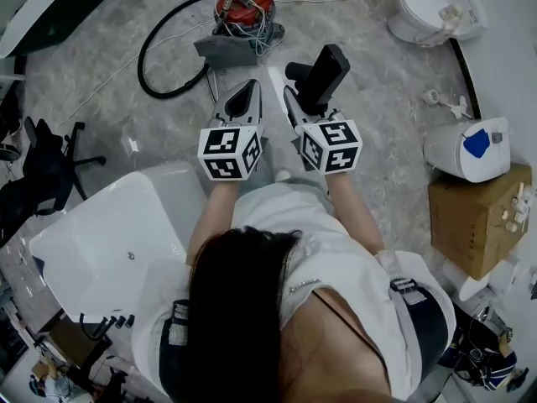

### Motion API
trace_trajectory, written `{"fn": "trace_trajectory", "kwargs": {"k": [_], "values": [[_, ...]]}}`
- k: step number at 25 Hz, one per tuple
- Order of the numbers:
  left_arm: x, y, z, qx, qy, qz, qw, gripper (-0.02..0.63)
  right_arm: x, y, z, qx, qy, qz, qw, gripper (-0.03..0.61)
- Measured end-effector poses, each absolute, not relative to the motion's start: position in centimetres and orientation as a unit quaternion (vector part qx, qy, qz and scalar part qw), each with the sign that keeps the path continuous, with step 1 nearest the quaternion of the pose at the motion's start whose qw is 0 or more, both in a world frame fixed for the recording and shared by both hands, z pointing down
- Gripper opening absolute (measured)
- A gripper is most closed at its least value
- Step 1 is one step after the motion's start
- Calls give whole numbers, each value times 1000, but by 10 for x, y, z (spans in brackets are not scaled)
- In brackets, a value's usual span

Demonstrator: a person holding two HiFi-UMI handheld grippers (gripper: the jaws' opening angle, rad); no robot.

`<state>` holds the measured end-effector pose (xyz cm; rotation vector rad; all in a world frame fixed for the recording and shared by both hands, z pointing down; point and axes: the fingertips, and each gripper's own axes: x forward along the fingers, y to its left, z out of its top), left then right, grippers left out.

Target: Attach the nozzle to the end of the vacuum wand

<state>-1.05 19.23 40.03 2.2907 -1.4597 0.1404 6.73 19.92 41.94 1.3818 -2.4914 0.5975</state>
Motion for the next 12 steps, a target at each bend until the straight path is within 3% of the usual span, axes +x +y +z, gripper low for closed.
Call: {"fn": "trace_trajectory", "kwargs": {"k": [12], "values": [[-43, 117, 405, 830, -515, 66, 204, 2, 29, 126, 424, 473, -845, 209, 133, 98]]}}
